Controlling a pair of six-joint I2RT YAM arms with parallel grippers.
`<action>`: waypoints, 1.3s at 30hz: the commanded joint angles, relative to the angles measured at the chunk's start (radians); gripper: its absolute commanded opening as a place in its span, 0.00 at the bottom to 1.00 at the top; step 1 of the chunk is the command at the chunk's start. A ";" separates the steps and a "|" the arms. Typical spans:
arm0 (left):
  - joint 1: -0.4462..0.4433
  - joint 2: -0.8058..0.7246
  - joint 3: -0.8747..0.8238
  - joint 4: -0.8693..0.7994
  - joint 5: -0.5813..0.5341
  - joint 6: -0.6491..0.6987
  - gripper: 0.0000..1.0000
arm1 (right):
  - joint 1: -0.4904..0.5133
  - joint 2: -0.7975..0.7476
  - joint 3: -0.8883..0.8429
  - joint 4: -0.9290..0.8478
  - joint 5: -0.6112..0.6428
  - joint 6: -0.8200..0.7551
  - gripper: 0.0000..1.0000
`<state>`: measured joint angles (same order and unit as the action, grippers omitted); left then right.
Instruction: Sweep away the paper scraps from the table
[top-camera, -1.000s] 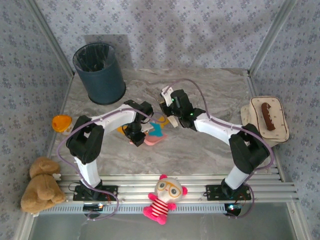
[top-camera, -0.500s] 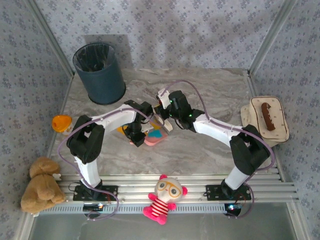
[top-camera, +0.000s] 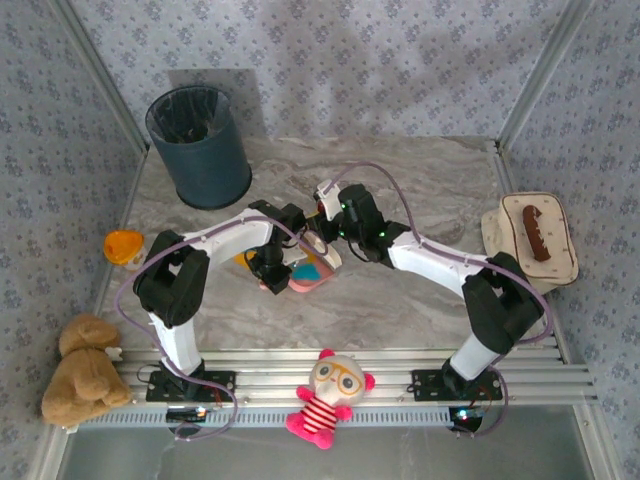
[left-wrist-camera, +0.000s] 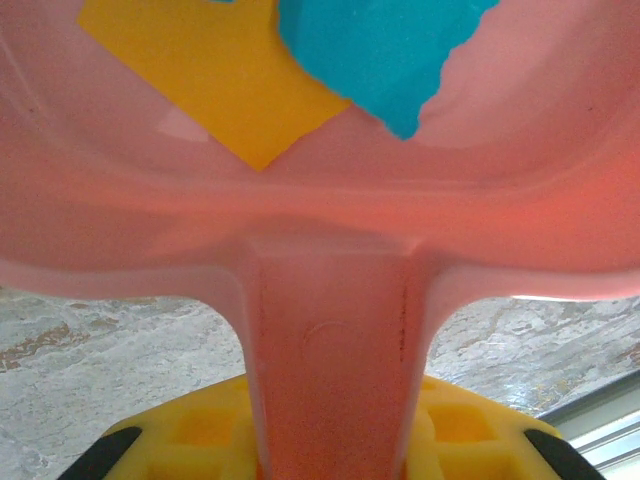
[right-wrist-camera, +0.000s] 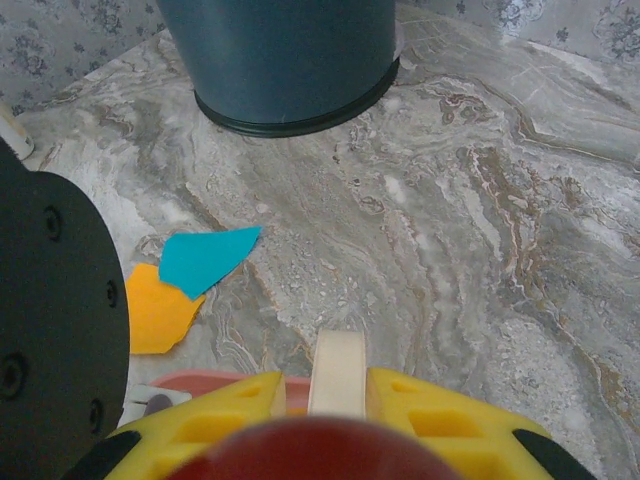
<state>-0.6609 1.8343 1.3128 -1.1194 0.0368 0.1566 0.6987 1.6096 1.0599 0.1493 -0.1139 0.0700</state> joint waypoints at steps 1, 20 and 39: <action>0.002 -0.012 0.019 -0.020 0.019 0.004 0.00 | 0.025 -0.051 -0.008 0.036 0.028 0.045 0.00; 0.010 -0.077 0.015 0.022 -0.014 -0.014 0.00 | 0.031 -0.209 -0.106 0.041 0.325 0.042 0.00; 0.083 -0.220 0.059 0.176 0.183 -0.096 0.00 | -0.110 -0.427 -0.263 -0.043 0.410 0.119 0.00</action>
<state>-0.5949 1.6661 1.3285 -0.9890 0.1379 0.0940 0.6056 1.2236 0.8108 0.1127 0.2687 0.1547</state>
